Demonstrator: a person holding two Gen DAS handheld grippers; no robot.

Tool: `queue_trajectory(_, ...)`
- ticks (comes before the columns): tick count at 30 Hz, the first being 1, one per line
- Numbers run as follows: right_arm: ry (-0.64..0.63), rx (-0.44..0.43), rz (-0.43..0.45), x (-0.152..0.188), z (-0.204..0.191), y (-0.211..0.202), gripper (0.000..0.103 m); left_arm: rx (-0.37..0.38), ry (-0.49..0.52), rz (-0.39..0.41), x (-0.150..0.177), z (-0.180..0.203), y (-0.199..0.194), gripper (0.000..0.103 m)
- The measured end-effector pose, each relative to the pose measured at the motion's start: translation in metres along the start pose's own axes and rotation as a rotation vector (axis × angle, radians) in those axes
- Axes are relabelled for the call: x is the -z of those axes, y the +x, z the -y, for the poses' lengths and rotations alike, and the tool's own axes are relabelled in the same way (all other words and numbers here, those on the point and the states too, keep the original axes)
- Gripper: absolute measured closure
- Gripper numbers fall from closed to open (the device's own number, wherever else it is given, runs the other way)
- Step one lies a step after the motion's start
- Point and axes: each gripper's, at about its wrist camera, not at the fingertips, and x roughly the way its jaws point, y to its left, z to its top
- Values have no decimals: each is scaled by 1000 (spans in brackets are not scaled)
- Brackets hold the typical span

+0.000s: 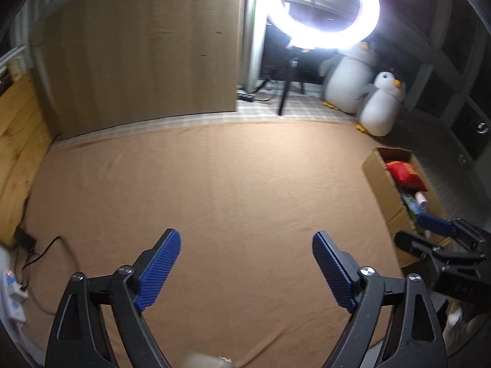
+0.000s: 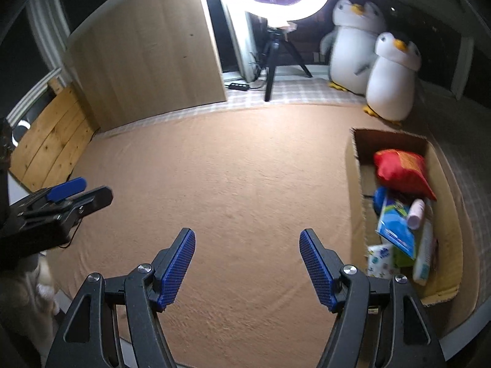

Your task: Organize objects

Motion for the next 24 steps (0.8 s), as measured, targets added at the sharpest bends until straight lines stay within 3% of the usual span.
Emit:
queue_trajectory(12,-54,30,27,5,-39,5,36,-48,-81,-12,30,-38,-17,9)
queue_trajectory(24,-60,91,58,8,-47,5,35,-50,-73,-32,34,-39,-9,9)
